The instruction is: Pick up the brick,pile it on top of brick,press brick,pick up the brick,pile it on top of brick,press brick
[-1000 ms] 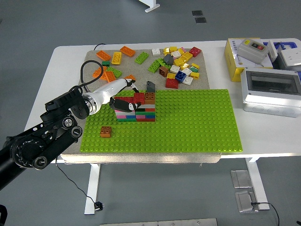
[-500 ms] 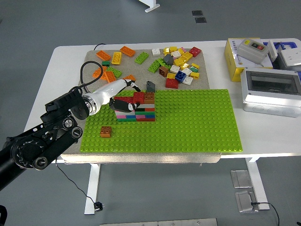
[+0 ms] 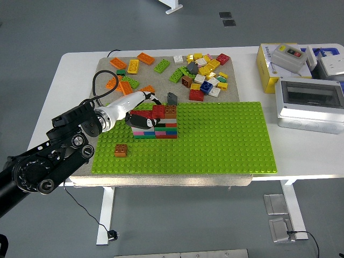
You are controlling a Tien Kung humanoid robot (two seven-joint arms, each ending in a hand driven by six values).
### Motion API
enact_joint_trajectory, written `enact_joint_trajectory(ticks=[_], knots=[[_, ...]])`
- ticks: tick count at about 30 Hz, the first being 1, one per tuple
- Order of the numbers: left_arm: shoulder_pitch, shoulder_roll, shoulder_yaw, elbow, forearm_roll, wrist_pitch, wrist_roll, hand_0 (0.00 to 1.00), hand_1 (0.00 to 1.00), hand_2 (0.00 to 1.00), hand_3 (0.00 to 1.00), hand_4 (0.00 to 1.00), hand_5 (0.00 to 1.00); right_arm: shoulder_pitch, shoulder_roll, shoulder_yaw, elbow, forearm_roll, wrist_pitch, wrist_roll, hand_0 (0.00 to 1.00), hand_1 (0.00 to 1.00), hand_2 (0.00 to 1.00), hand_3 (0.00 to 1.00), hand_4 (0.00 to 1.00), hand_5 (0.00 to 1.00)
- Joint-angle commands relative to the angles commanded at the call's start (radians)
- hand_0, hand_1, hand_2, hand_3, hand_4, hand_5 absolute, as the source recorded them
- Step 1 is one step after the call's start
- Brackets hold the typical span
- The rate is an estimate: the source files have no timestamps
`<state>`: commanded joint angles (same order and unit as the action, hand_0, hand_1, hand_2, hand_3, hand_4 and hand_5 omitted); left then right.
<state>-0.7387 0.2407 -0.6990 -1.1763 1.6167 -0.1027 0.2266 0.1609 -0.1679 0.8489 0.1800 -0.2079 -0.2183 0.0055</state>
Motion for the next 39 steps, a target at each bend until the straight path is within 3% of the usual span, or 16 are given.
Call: enact_joint_trajectory(ticks=[1,2,7,8,18,22,25,26,29,31,32,35,39], knots=[[0.000,0.000,-0.001,0.001,0.000,0.001,-0.001,0.998,0.998,0.998,0.792,0.719,0.341,0.000,0.000,0.000,0.000,0.000,0.000,0.000,0.721,0.704,0.721,0.672,0.413,0.845],[0.000,0.001,-0.002,0.001,0.001,0.002,-0.002,0.998,0.998,0.998,0.858,0.803,0.422,0.000,0.000,0.000,0.000,0.000,0.000,0.000,0.721,0.704,0.721,0.673,0.414,0.845],[0.001,0.002,-0.005,0.002,0.004,0.004,-0.004,0.998,0.998,0.998,0.858,0.803,0.422,0.001,0.000,0.001,0.000,-0.002,-0.001,-0.001,0.721,0.704,0.721,0.673,0.414,0.845],[0.001,0.002,-0.006,0.001,0.005,0.002,-0.003,0.998,0.998,0.998,0.905,0.815,0.436,0.001,0.000,0.003,0.000,-0.003,-0.001,-0.001,0.722,0.704,0.722,0.673,0.412,0.843],[0.007,0.012,-0.041,-0.047,0.027,-0.056,0.025,0.998,0.998,0.998,0.932,0.824,0.446,0.000,-0.001,0.012,0.000,-0.009,-0.002,-0.001,0.722,0.703,0.721,0.673,0.412,0.844],[0.027,0.033,-0.094,-0.125,0.043,-0.094,0.070,0.998,0.998,0.998,0.906,0.848,0.480,-0.002,-0.002,0.017,0.000,-0.015,-0.004,-0.002,0.722,0.704,0.717,0.673,0.413,0.844],[0.053,0.065,-0.153,-0.195,0.066,-0.103,0.095,0.998,0.998,0.998,0.906,0.848,0.480,-0.005,-0.002,0.017,0.000,-0.015,-0.005,-0.002,0.722,0.704,0.717,0.673,0.413,0.844],[0.060,0.075,-0.169,-0.216,0.076,-0.102,0.101,0.998,0.998,0.998,0.719,0.886,0.663,-0.006,-0.003,0.016,0.000,-0.015,-0.005,-0.002,0.722,0.705,0.716,0.673,0.411,0.842],[0.077,0.114,-0.201,-0.296,0.124,-0.091,0.121,0.998,0.998,0.998,0.719,0.886,0.663,-0.008,-0.004,0.017,0.000,-0.014,-0.005,-0.002,0.722,0.705,0.716,0.673,0.411,0.842],[0.081,0.124,-0.201,-0.337,0.146,-0.085,0.124,0.998,0.998,0.998,0.719,0.886,0.663,-0.009,-0.004,0.021,0.000,-0.018,-0.005,-0.002,0.722,0.705,0.716,0.673,0.411,0.842],[0.084,0.126,-0.197,-0.362,0.157,-0.080,0.123,0.998,0.998,0.998,0.672,0.886,0.800,-0.009,-0.004,0.023,0.000,-0.020,-0.006,-0.003,0.722,0.705,0.716,0.673,0.413,0.844],[0.089,0.121,-0.178,-0.395,0.173,-0.068,0.118,0.998,0.998,0.998,0.672,0.886,0.800,-0.010,-0.004,0.027,0.000,-0.024,-0.006,-0.003,0.722,0.705,0.716,0.673,0.413,0.844],[0.093,0.107,-0.143,-0.389,0.190,-0.047,0.102,0.998,0.998,0.998,0.670,0.889,0.818,-0.010,-0.003,0.028,0.000,-0.025,-0.006,-0.003,0.722,0.705,0.716,0.673,0.412,0.842]])
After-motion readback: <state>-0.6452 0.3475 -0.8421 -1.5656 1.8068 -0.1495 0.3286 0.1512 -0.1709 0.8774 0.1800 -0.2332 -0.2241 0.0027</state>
